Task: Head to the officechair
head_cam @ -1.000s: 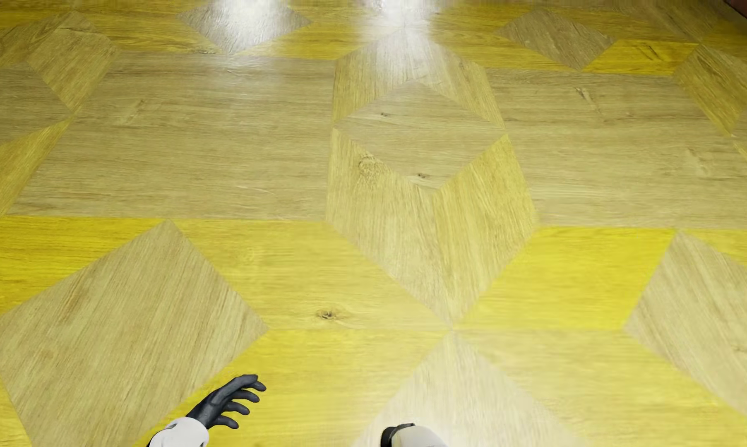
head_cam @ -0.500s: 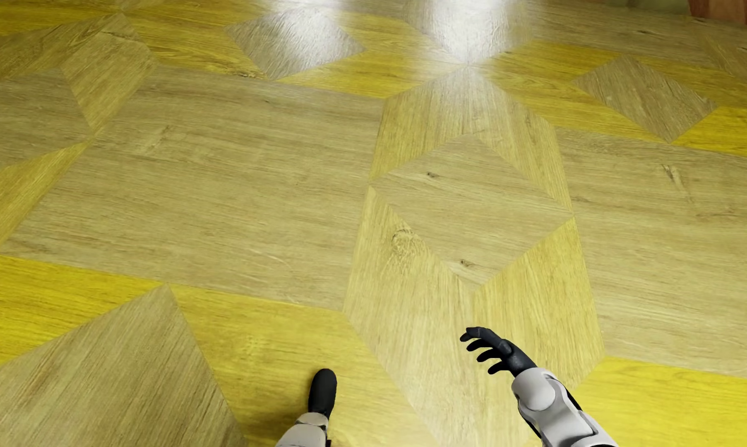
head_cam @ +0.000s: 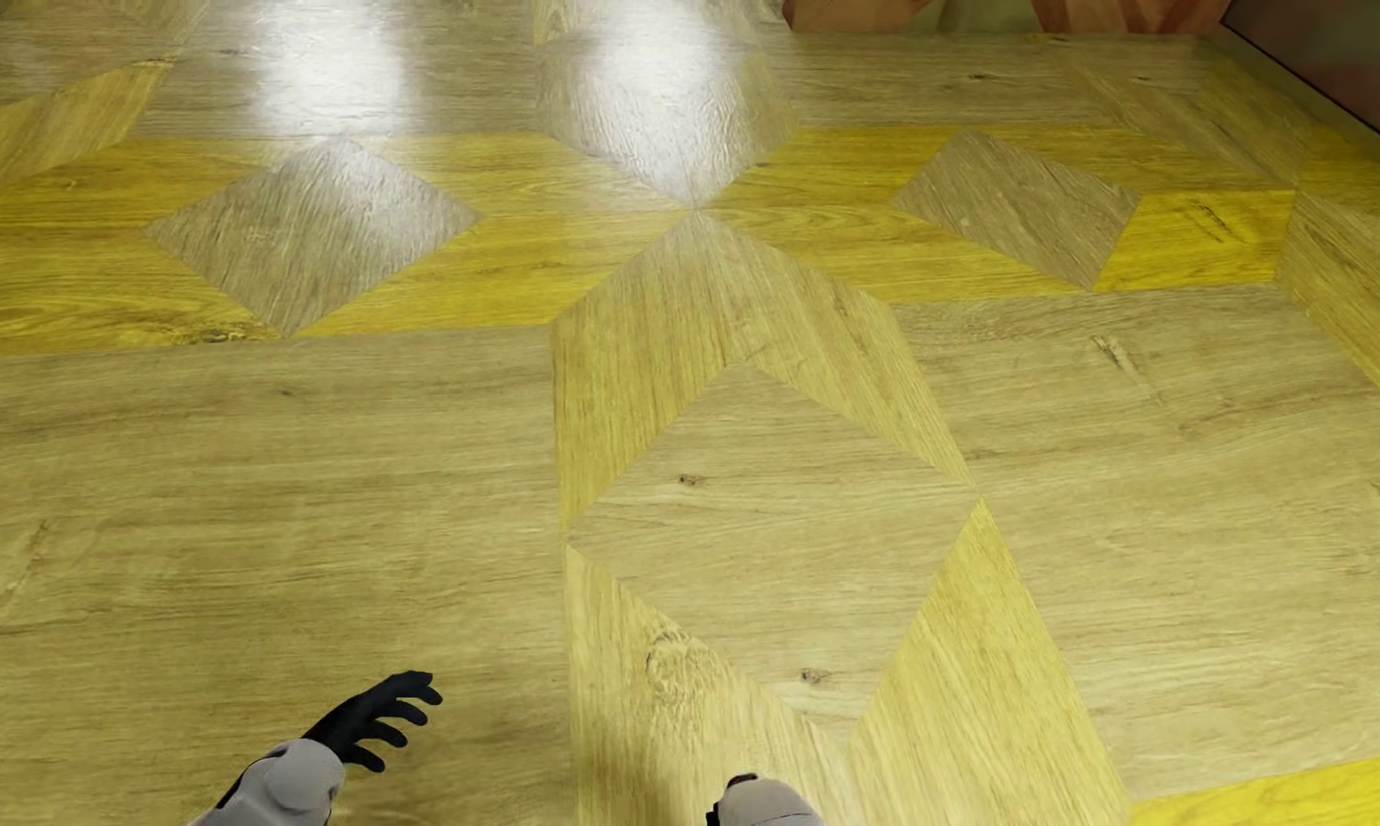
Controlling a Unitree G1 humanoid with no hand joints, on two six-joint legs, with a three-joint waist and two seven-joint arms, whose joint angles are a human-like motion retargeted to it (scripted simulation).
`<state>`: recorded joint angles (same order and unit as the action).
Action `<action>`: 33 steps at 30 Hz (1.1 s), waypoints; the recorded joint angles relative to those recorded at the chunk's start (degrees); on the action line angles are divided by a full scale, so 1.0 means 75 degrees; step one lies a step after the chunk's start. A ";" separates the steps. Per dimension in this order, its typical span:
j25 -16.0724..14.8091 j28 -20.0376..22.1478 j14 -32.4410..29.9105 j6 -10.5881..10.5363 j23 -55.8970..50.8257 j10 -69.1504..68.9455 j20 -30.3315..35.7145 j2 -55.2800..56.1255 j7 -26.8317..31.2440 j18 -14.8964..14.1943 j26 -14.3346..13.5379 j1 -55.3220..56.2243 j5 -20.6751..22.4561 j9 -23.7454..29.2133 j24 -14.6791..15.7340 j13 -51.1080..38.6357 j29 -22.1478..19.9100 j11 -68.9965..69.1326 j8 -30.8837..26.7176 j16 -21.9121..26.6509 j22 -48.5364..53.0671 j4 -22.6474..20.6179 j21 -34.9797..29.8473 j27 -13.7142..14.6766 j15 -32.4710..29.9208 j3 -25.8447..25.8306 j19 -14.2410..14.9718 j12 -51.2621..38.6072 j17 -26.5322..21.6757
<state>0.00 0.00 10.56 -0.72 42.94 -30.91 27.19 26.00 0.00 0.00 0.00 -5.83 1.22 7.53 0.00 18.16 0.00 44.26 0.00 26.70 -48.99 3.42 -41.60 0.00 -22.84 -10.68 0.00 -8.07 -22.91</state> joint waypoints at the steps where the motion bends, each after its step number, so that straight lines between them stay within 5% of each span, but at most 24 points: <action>1: 0.0000 0.0000 0.0243 0.0022 0.0204 0.0082 -0.0141 -0.0112 0.0000 0.0000 0.0000 -0.0354 0.0068 -0.0059 0.0000 0.0007 0.0000 -0.1545 0.0000 0.0013 0.0088 -0.0064 -0.0104 0.0000 0.0360 0.0026 0.0000 -0.0184 0.0082; 2: 0.0000 0.0000 0.0436 0.0030 0.0411 0.0153 -0.0337 -0.0247 0.0000 0.0000 0.0000 -0.0679 0.0122 -0.0205 0.0000 -0.0009 0.0000 -0.2145 0.0000 -0.0017 0.0255 -0.0121 -0.0096 0.0000 0.2092 0.0012 0.0000 -0.0232 0.0158; 3: 0.0000 0.0000 0.0539 0.0049 0.0476 0.0184 -0.0513 -0.0522 0.0000 0.0000 0.0000 -0.0967 0.0142 -0.0283 0.0000 -0.0040 0.0000 -0.3991 0.0000 -0.0063 0.0488 -0.0150 -0.0180 0.0000 0.2785 -0.0012 0.0000 -0.0215 0.0208; 4: 0.0000 0.0000 0.0580 0.0070 0.0473 0.0112 -0.0572 -0.0702 0.0000 0.0000 0.0000 -0.1178 0.0117 -0.0307 0.0000 -0.0040 0.0000 -0.4864 0.0000 -0.0106 0.0739 -0.0104 -0.0236 0.0000 0.2665 -0.0103 0.0000 -0.0118 0.0240; 5: 0.0000 0.0000 0.0488 0.0011 0.0330 -0.0109 -0.0629 -0.0359 0.0000 0.0000 0.0000 -0.1103 0.0239 -0.0386 0.0000 -0.0079 0.0000 -0.3289 0.0000 -0.0150 0.0991 -0.0001 -0.0196 0.0000 0.3062 -0.0095 0.0000 0.0008 0.0228; 8: 0.0000 0.0000 -0.1443 -0.0299 0.0084 -0.1574 -0.0316 -0.0001 0.0000 0.0000 0.0000 -0.0764 0.0706 -0.0406 0.0000 -0.0474 0.0000 -0.2078 0.0000 -0.0422 0.0870 0.0536 -0.0042 0.0000 0.0492 0.0012 0.0000 0.0819 0.0135; 10: 0.0000 0.0000 -0.2876 -0.0412 0.0082 -0.4278 0.0407 -0.0594 0.0000 0.0000 0.0000 0.0686 0.0926 -0.0423 0.0000 -0.0964 0.0000 -0.1753 0.0000 -0.0647 -0.0064 0.0866 0.0259 0.0000 0.1052 0.0249 0.0000 0.1283 -0.0004; 14: 0.0000 0.0000 -0.0306 -0.0280 0.0094 -0.7231 0.1403 -0.2594 0.0000 0.0000 0.0000 0.3300 0.0949 -0.0390 0.0000 -0.1975 0.0000 -0.2313 0.0000 -0.0778 -0.1385 0.0984 0.1253 0.0000 0.3093 0.1669 0.0000 0.1857 -0.0344; 17: 0.0000 0.0000 -0.0827 -0.0040 -0.0426 -0.5266 0.1080 -0.3977 0.0000 0.0000 0.0000 0.4560 0.0625 -0.0405 0.0000 -0.2472 0.0000 -0.2640 0.0000 -0.0608 -0.1301 0.0809 0.1913 0.0000 0.4498 0.2760 0.0000 0.2638 -0.0808; 21: 0.0000 0.0000 -0.1896 0.0071 -0.1131 -0.0121 0.1279 -0.4886 0.0000 0.0000 0.0000 0.4794 0.0448 -0.0649 0.0000 -0.3028 0.0000 -0.2595 0.0000 -0.0480 -0.1293 0.0555 0.2550 0.0000 0.5385 0.3023 0.0000 0.3071 -0.1161; 22: 0.0000 0.0000 -0.2641 0.0067 -0.1156 0.2659 0.1403 -0.5053 0.0000 0.0000 0.0000 0.4533 0.0356 -0.0695 0.0000 -0.3069 0.0000 -0.2608 0.0000 -0.0501 -0.1416 0.0591 0.2632 0.0000 0.5275 0.3072 0.0000 0.3086 -0.1130; 23: 0.0000 0.0000 -0.2550 0.0037 -0.1135 0.3085 0.1537 -0.5245 0.0000 0.0000 0.0000 0.4689 0.0312 -0.0684 0.0000 -0.3034 0.0000 -0.2619 0.0000 -0.0548 -0.1583 0.0621 0.2683 0.0000 0.4975 0.3070 0.0000 0.3050 -0.1045; 24: 0.0000 0.0000 -0.1737 0.0086 -0.1075 0.0266 0.1675 -0.5348 0.0000 0.0000 0.0000 0.4983 0.0182 -0.0713 0.0000 -0.2878 0.0000 -0.2473 0.0000 -0.0581 -0.1740 0.0436 0.2734 0.0000 0.4499 0.3010 0.0000 0.2954 -0.0907; 26: 0.0000 0.0000 -0.1827 0.0214 -0.0619 -0.1098 0.1769 -0.5316 0.0000 0.0000 0.0000 0.5149 -0.0153 -0.0734 0.0000 -0.2283 0.0000 -0.1518 0.0000 -0.0689 -0.1882 0.0380 0.2549 0.0000 0.2647 0.3043 0.0000 0.2812 -0.0528; 28: 0.0000 0.0000 -0.0992 0.0232 0.0002 -0.1751 0.1444 -0.3920 0.0000 0.0000 0.0000 0.4626 -0.0325 -0.0637 0.0000 -0.1728 0.0000 0.1423 0.0000 -0.0707 -0.1570 0.0112 0.1841 0.0000 0.0770 0.2794 0.0000 0.2584 -0.0236; 30: 0.0000 0.0000 -0.0513 0.0169 0.0248 -0.1534 0.0915 -0.2436 0.0000 0.0000 0.0000 0.3525 -0.0224 -0.0460 0.0000 -0.1323 0.0000 0.4187 0.0000 -0.0636 -0.0892 -0.0038 0.1026 0.0000 0.0668 0.2198 0.0000 0.2290 -0.0049; 33: 0.0000 0.0000 -0.0263 -0.0083 -0.0031 -0.0770 0.0223 -0.0692 0.0000 0.0000 0.0000 0.1915 -0.0016 -0.0348 0.0000 -0.0325 0.0000 0.4199 0.0000 -0.0375 0.0053 -0.0038 0.0612 0.0000 0.0673 0.0994 0.0000 0.1752 0.0088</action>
<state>0.00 0.00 8.59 -1.34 42.70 -36.68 28.86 20.81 0.00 0.00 0.00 8.53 1.09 4.91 0.00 15.72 0.00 75.75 0.00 23.88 -48.59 3.13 -37.01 0.00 -17.80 -3.23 0.00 5.07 -22.24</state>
